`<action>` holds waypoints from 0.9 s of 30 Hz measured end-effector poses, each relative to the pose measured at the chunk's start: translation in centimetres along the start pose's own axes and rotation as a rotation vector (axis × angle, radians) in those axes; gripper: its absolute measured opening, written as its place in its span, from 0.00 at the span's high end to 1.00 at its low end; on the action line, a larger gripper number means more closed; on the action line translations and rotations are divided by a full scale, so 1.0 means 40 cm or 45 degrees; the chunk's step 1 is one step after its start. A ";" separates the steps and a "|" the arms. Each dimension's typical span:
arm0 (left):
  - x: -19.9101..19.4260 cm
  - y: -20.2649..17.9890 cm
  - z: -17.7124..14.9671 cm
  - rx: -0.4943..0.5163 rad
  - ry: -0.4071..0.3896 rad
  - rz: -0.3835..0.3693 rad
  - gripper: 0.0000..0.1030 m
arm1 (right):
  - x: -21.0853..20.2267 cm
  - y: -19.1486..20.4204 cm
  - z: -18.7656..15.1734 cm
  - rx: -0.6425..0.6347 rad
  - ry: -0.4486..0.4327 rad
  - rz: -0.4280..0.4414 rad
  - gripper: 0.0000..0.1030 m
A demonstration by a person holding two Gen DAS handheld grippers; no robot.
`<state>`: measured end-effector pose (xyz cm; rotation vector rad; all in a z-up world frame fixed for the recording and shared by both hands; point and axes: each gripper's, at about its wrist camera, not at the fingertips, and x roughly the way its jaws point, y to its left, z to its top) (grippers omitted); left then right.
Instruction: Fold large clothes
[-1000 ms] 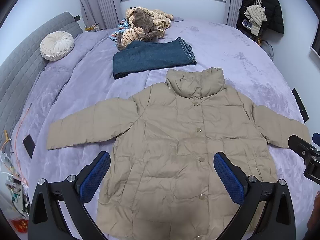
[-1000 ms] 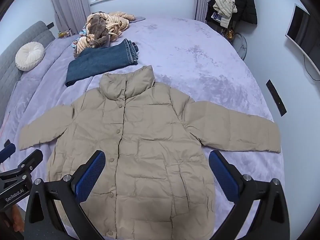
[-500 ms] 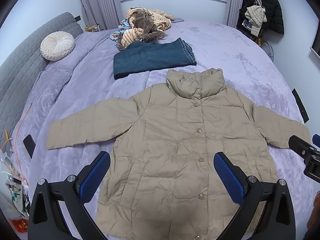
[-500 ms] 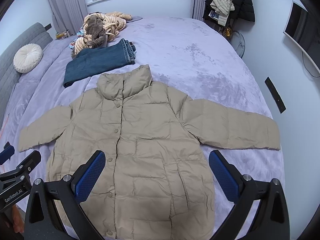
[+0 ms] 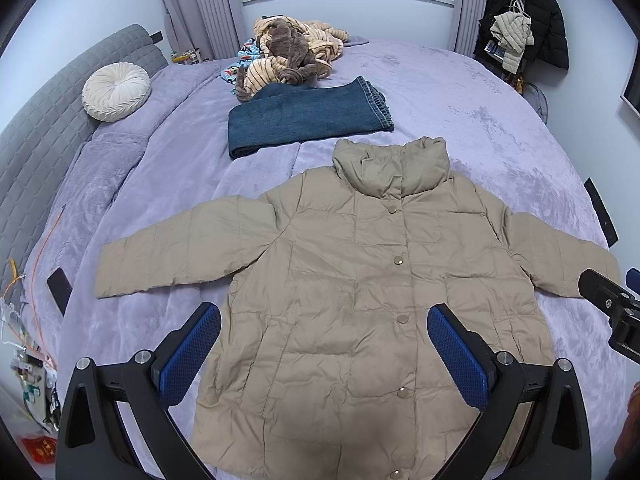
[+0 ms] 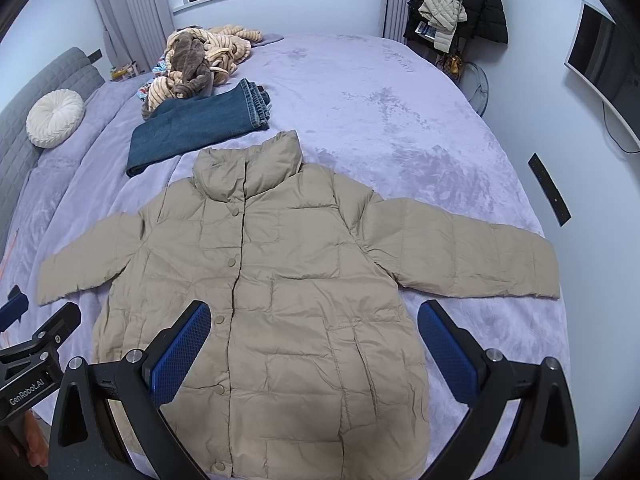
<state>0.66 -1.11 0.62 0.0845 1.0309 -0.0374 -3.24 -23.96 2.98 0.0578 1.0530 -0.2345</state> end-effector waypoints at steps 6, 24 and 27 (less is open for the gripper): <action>-0.001 0.000 -0.001 -0.002 -0.001 0.001 0.00 | 0.000 -0.004 0.001 0.002 0.000 0.001 0.00; -0.001 0.000 -0.002 -0.002 -0.002 0.001 0.00 | -0.001 -0.006 0.001 0.002 -0.002 0.000 0.00; 0.000 0.000 -0.002 0.000 0.000 0.001 0.00 | -0.001 -0.006 0.000 0.004 -0.002 0.000 0.00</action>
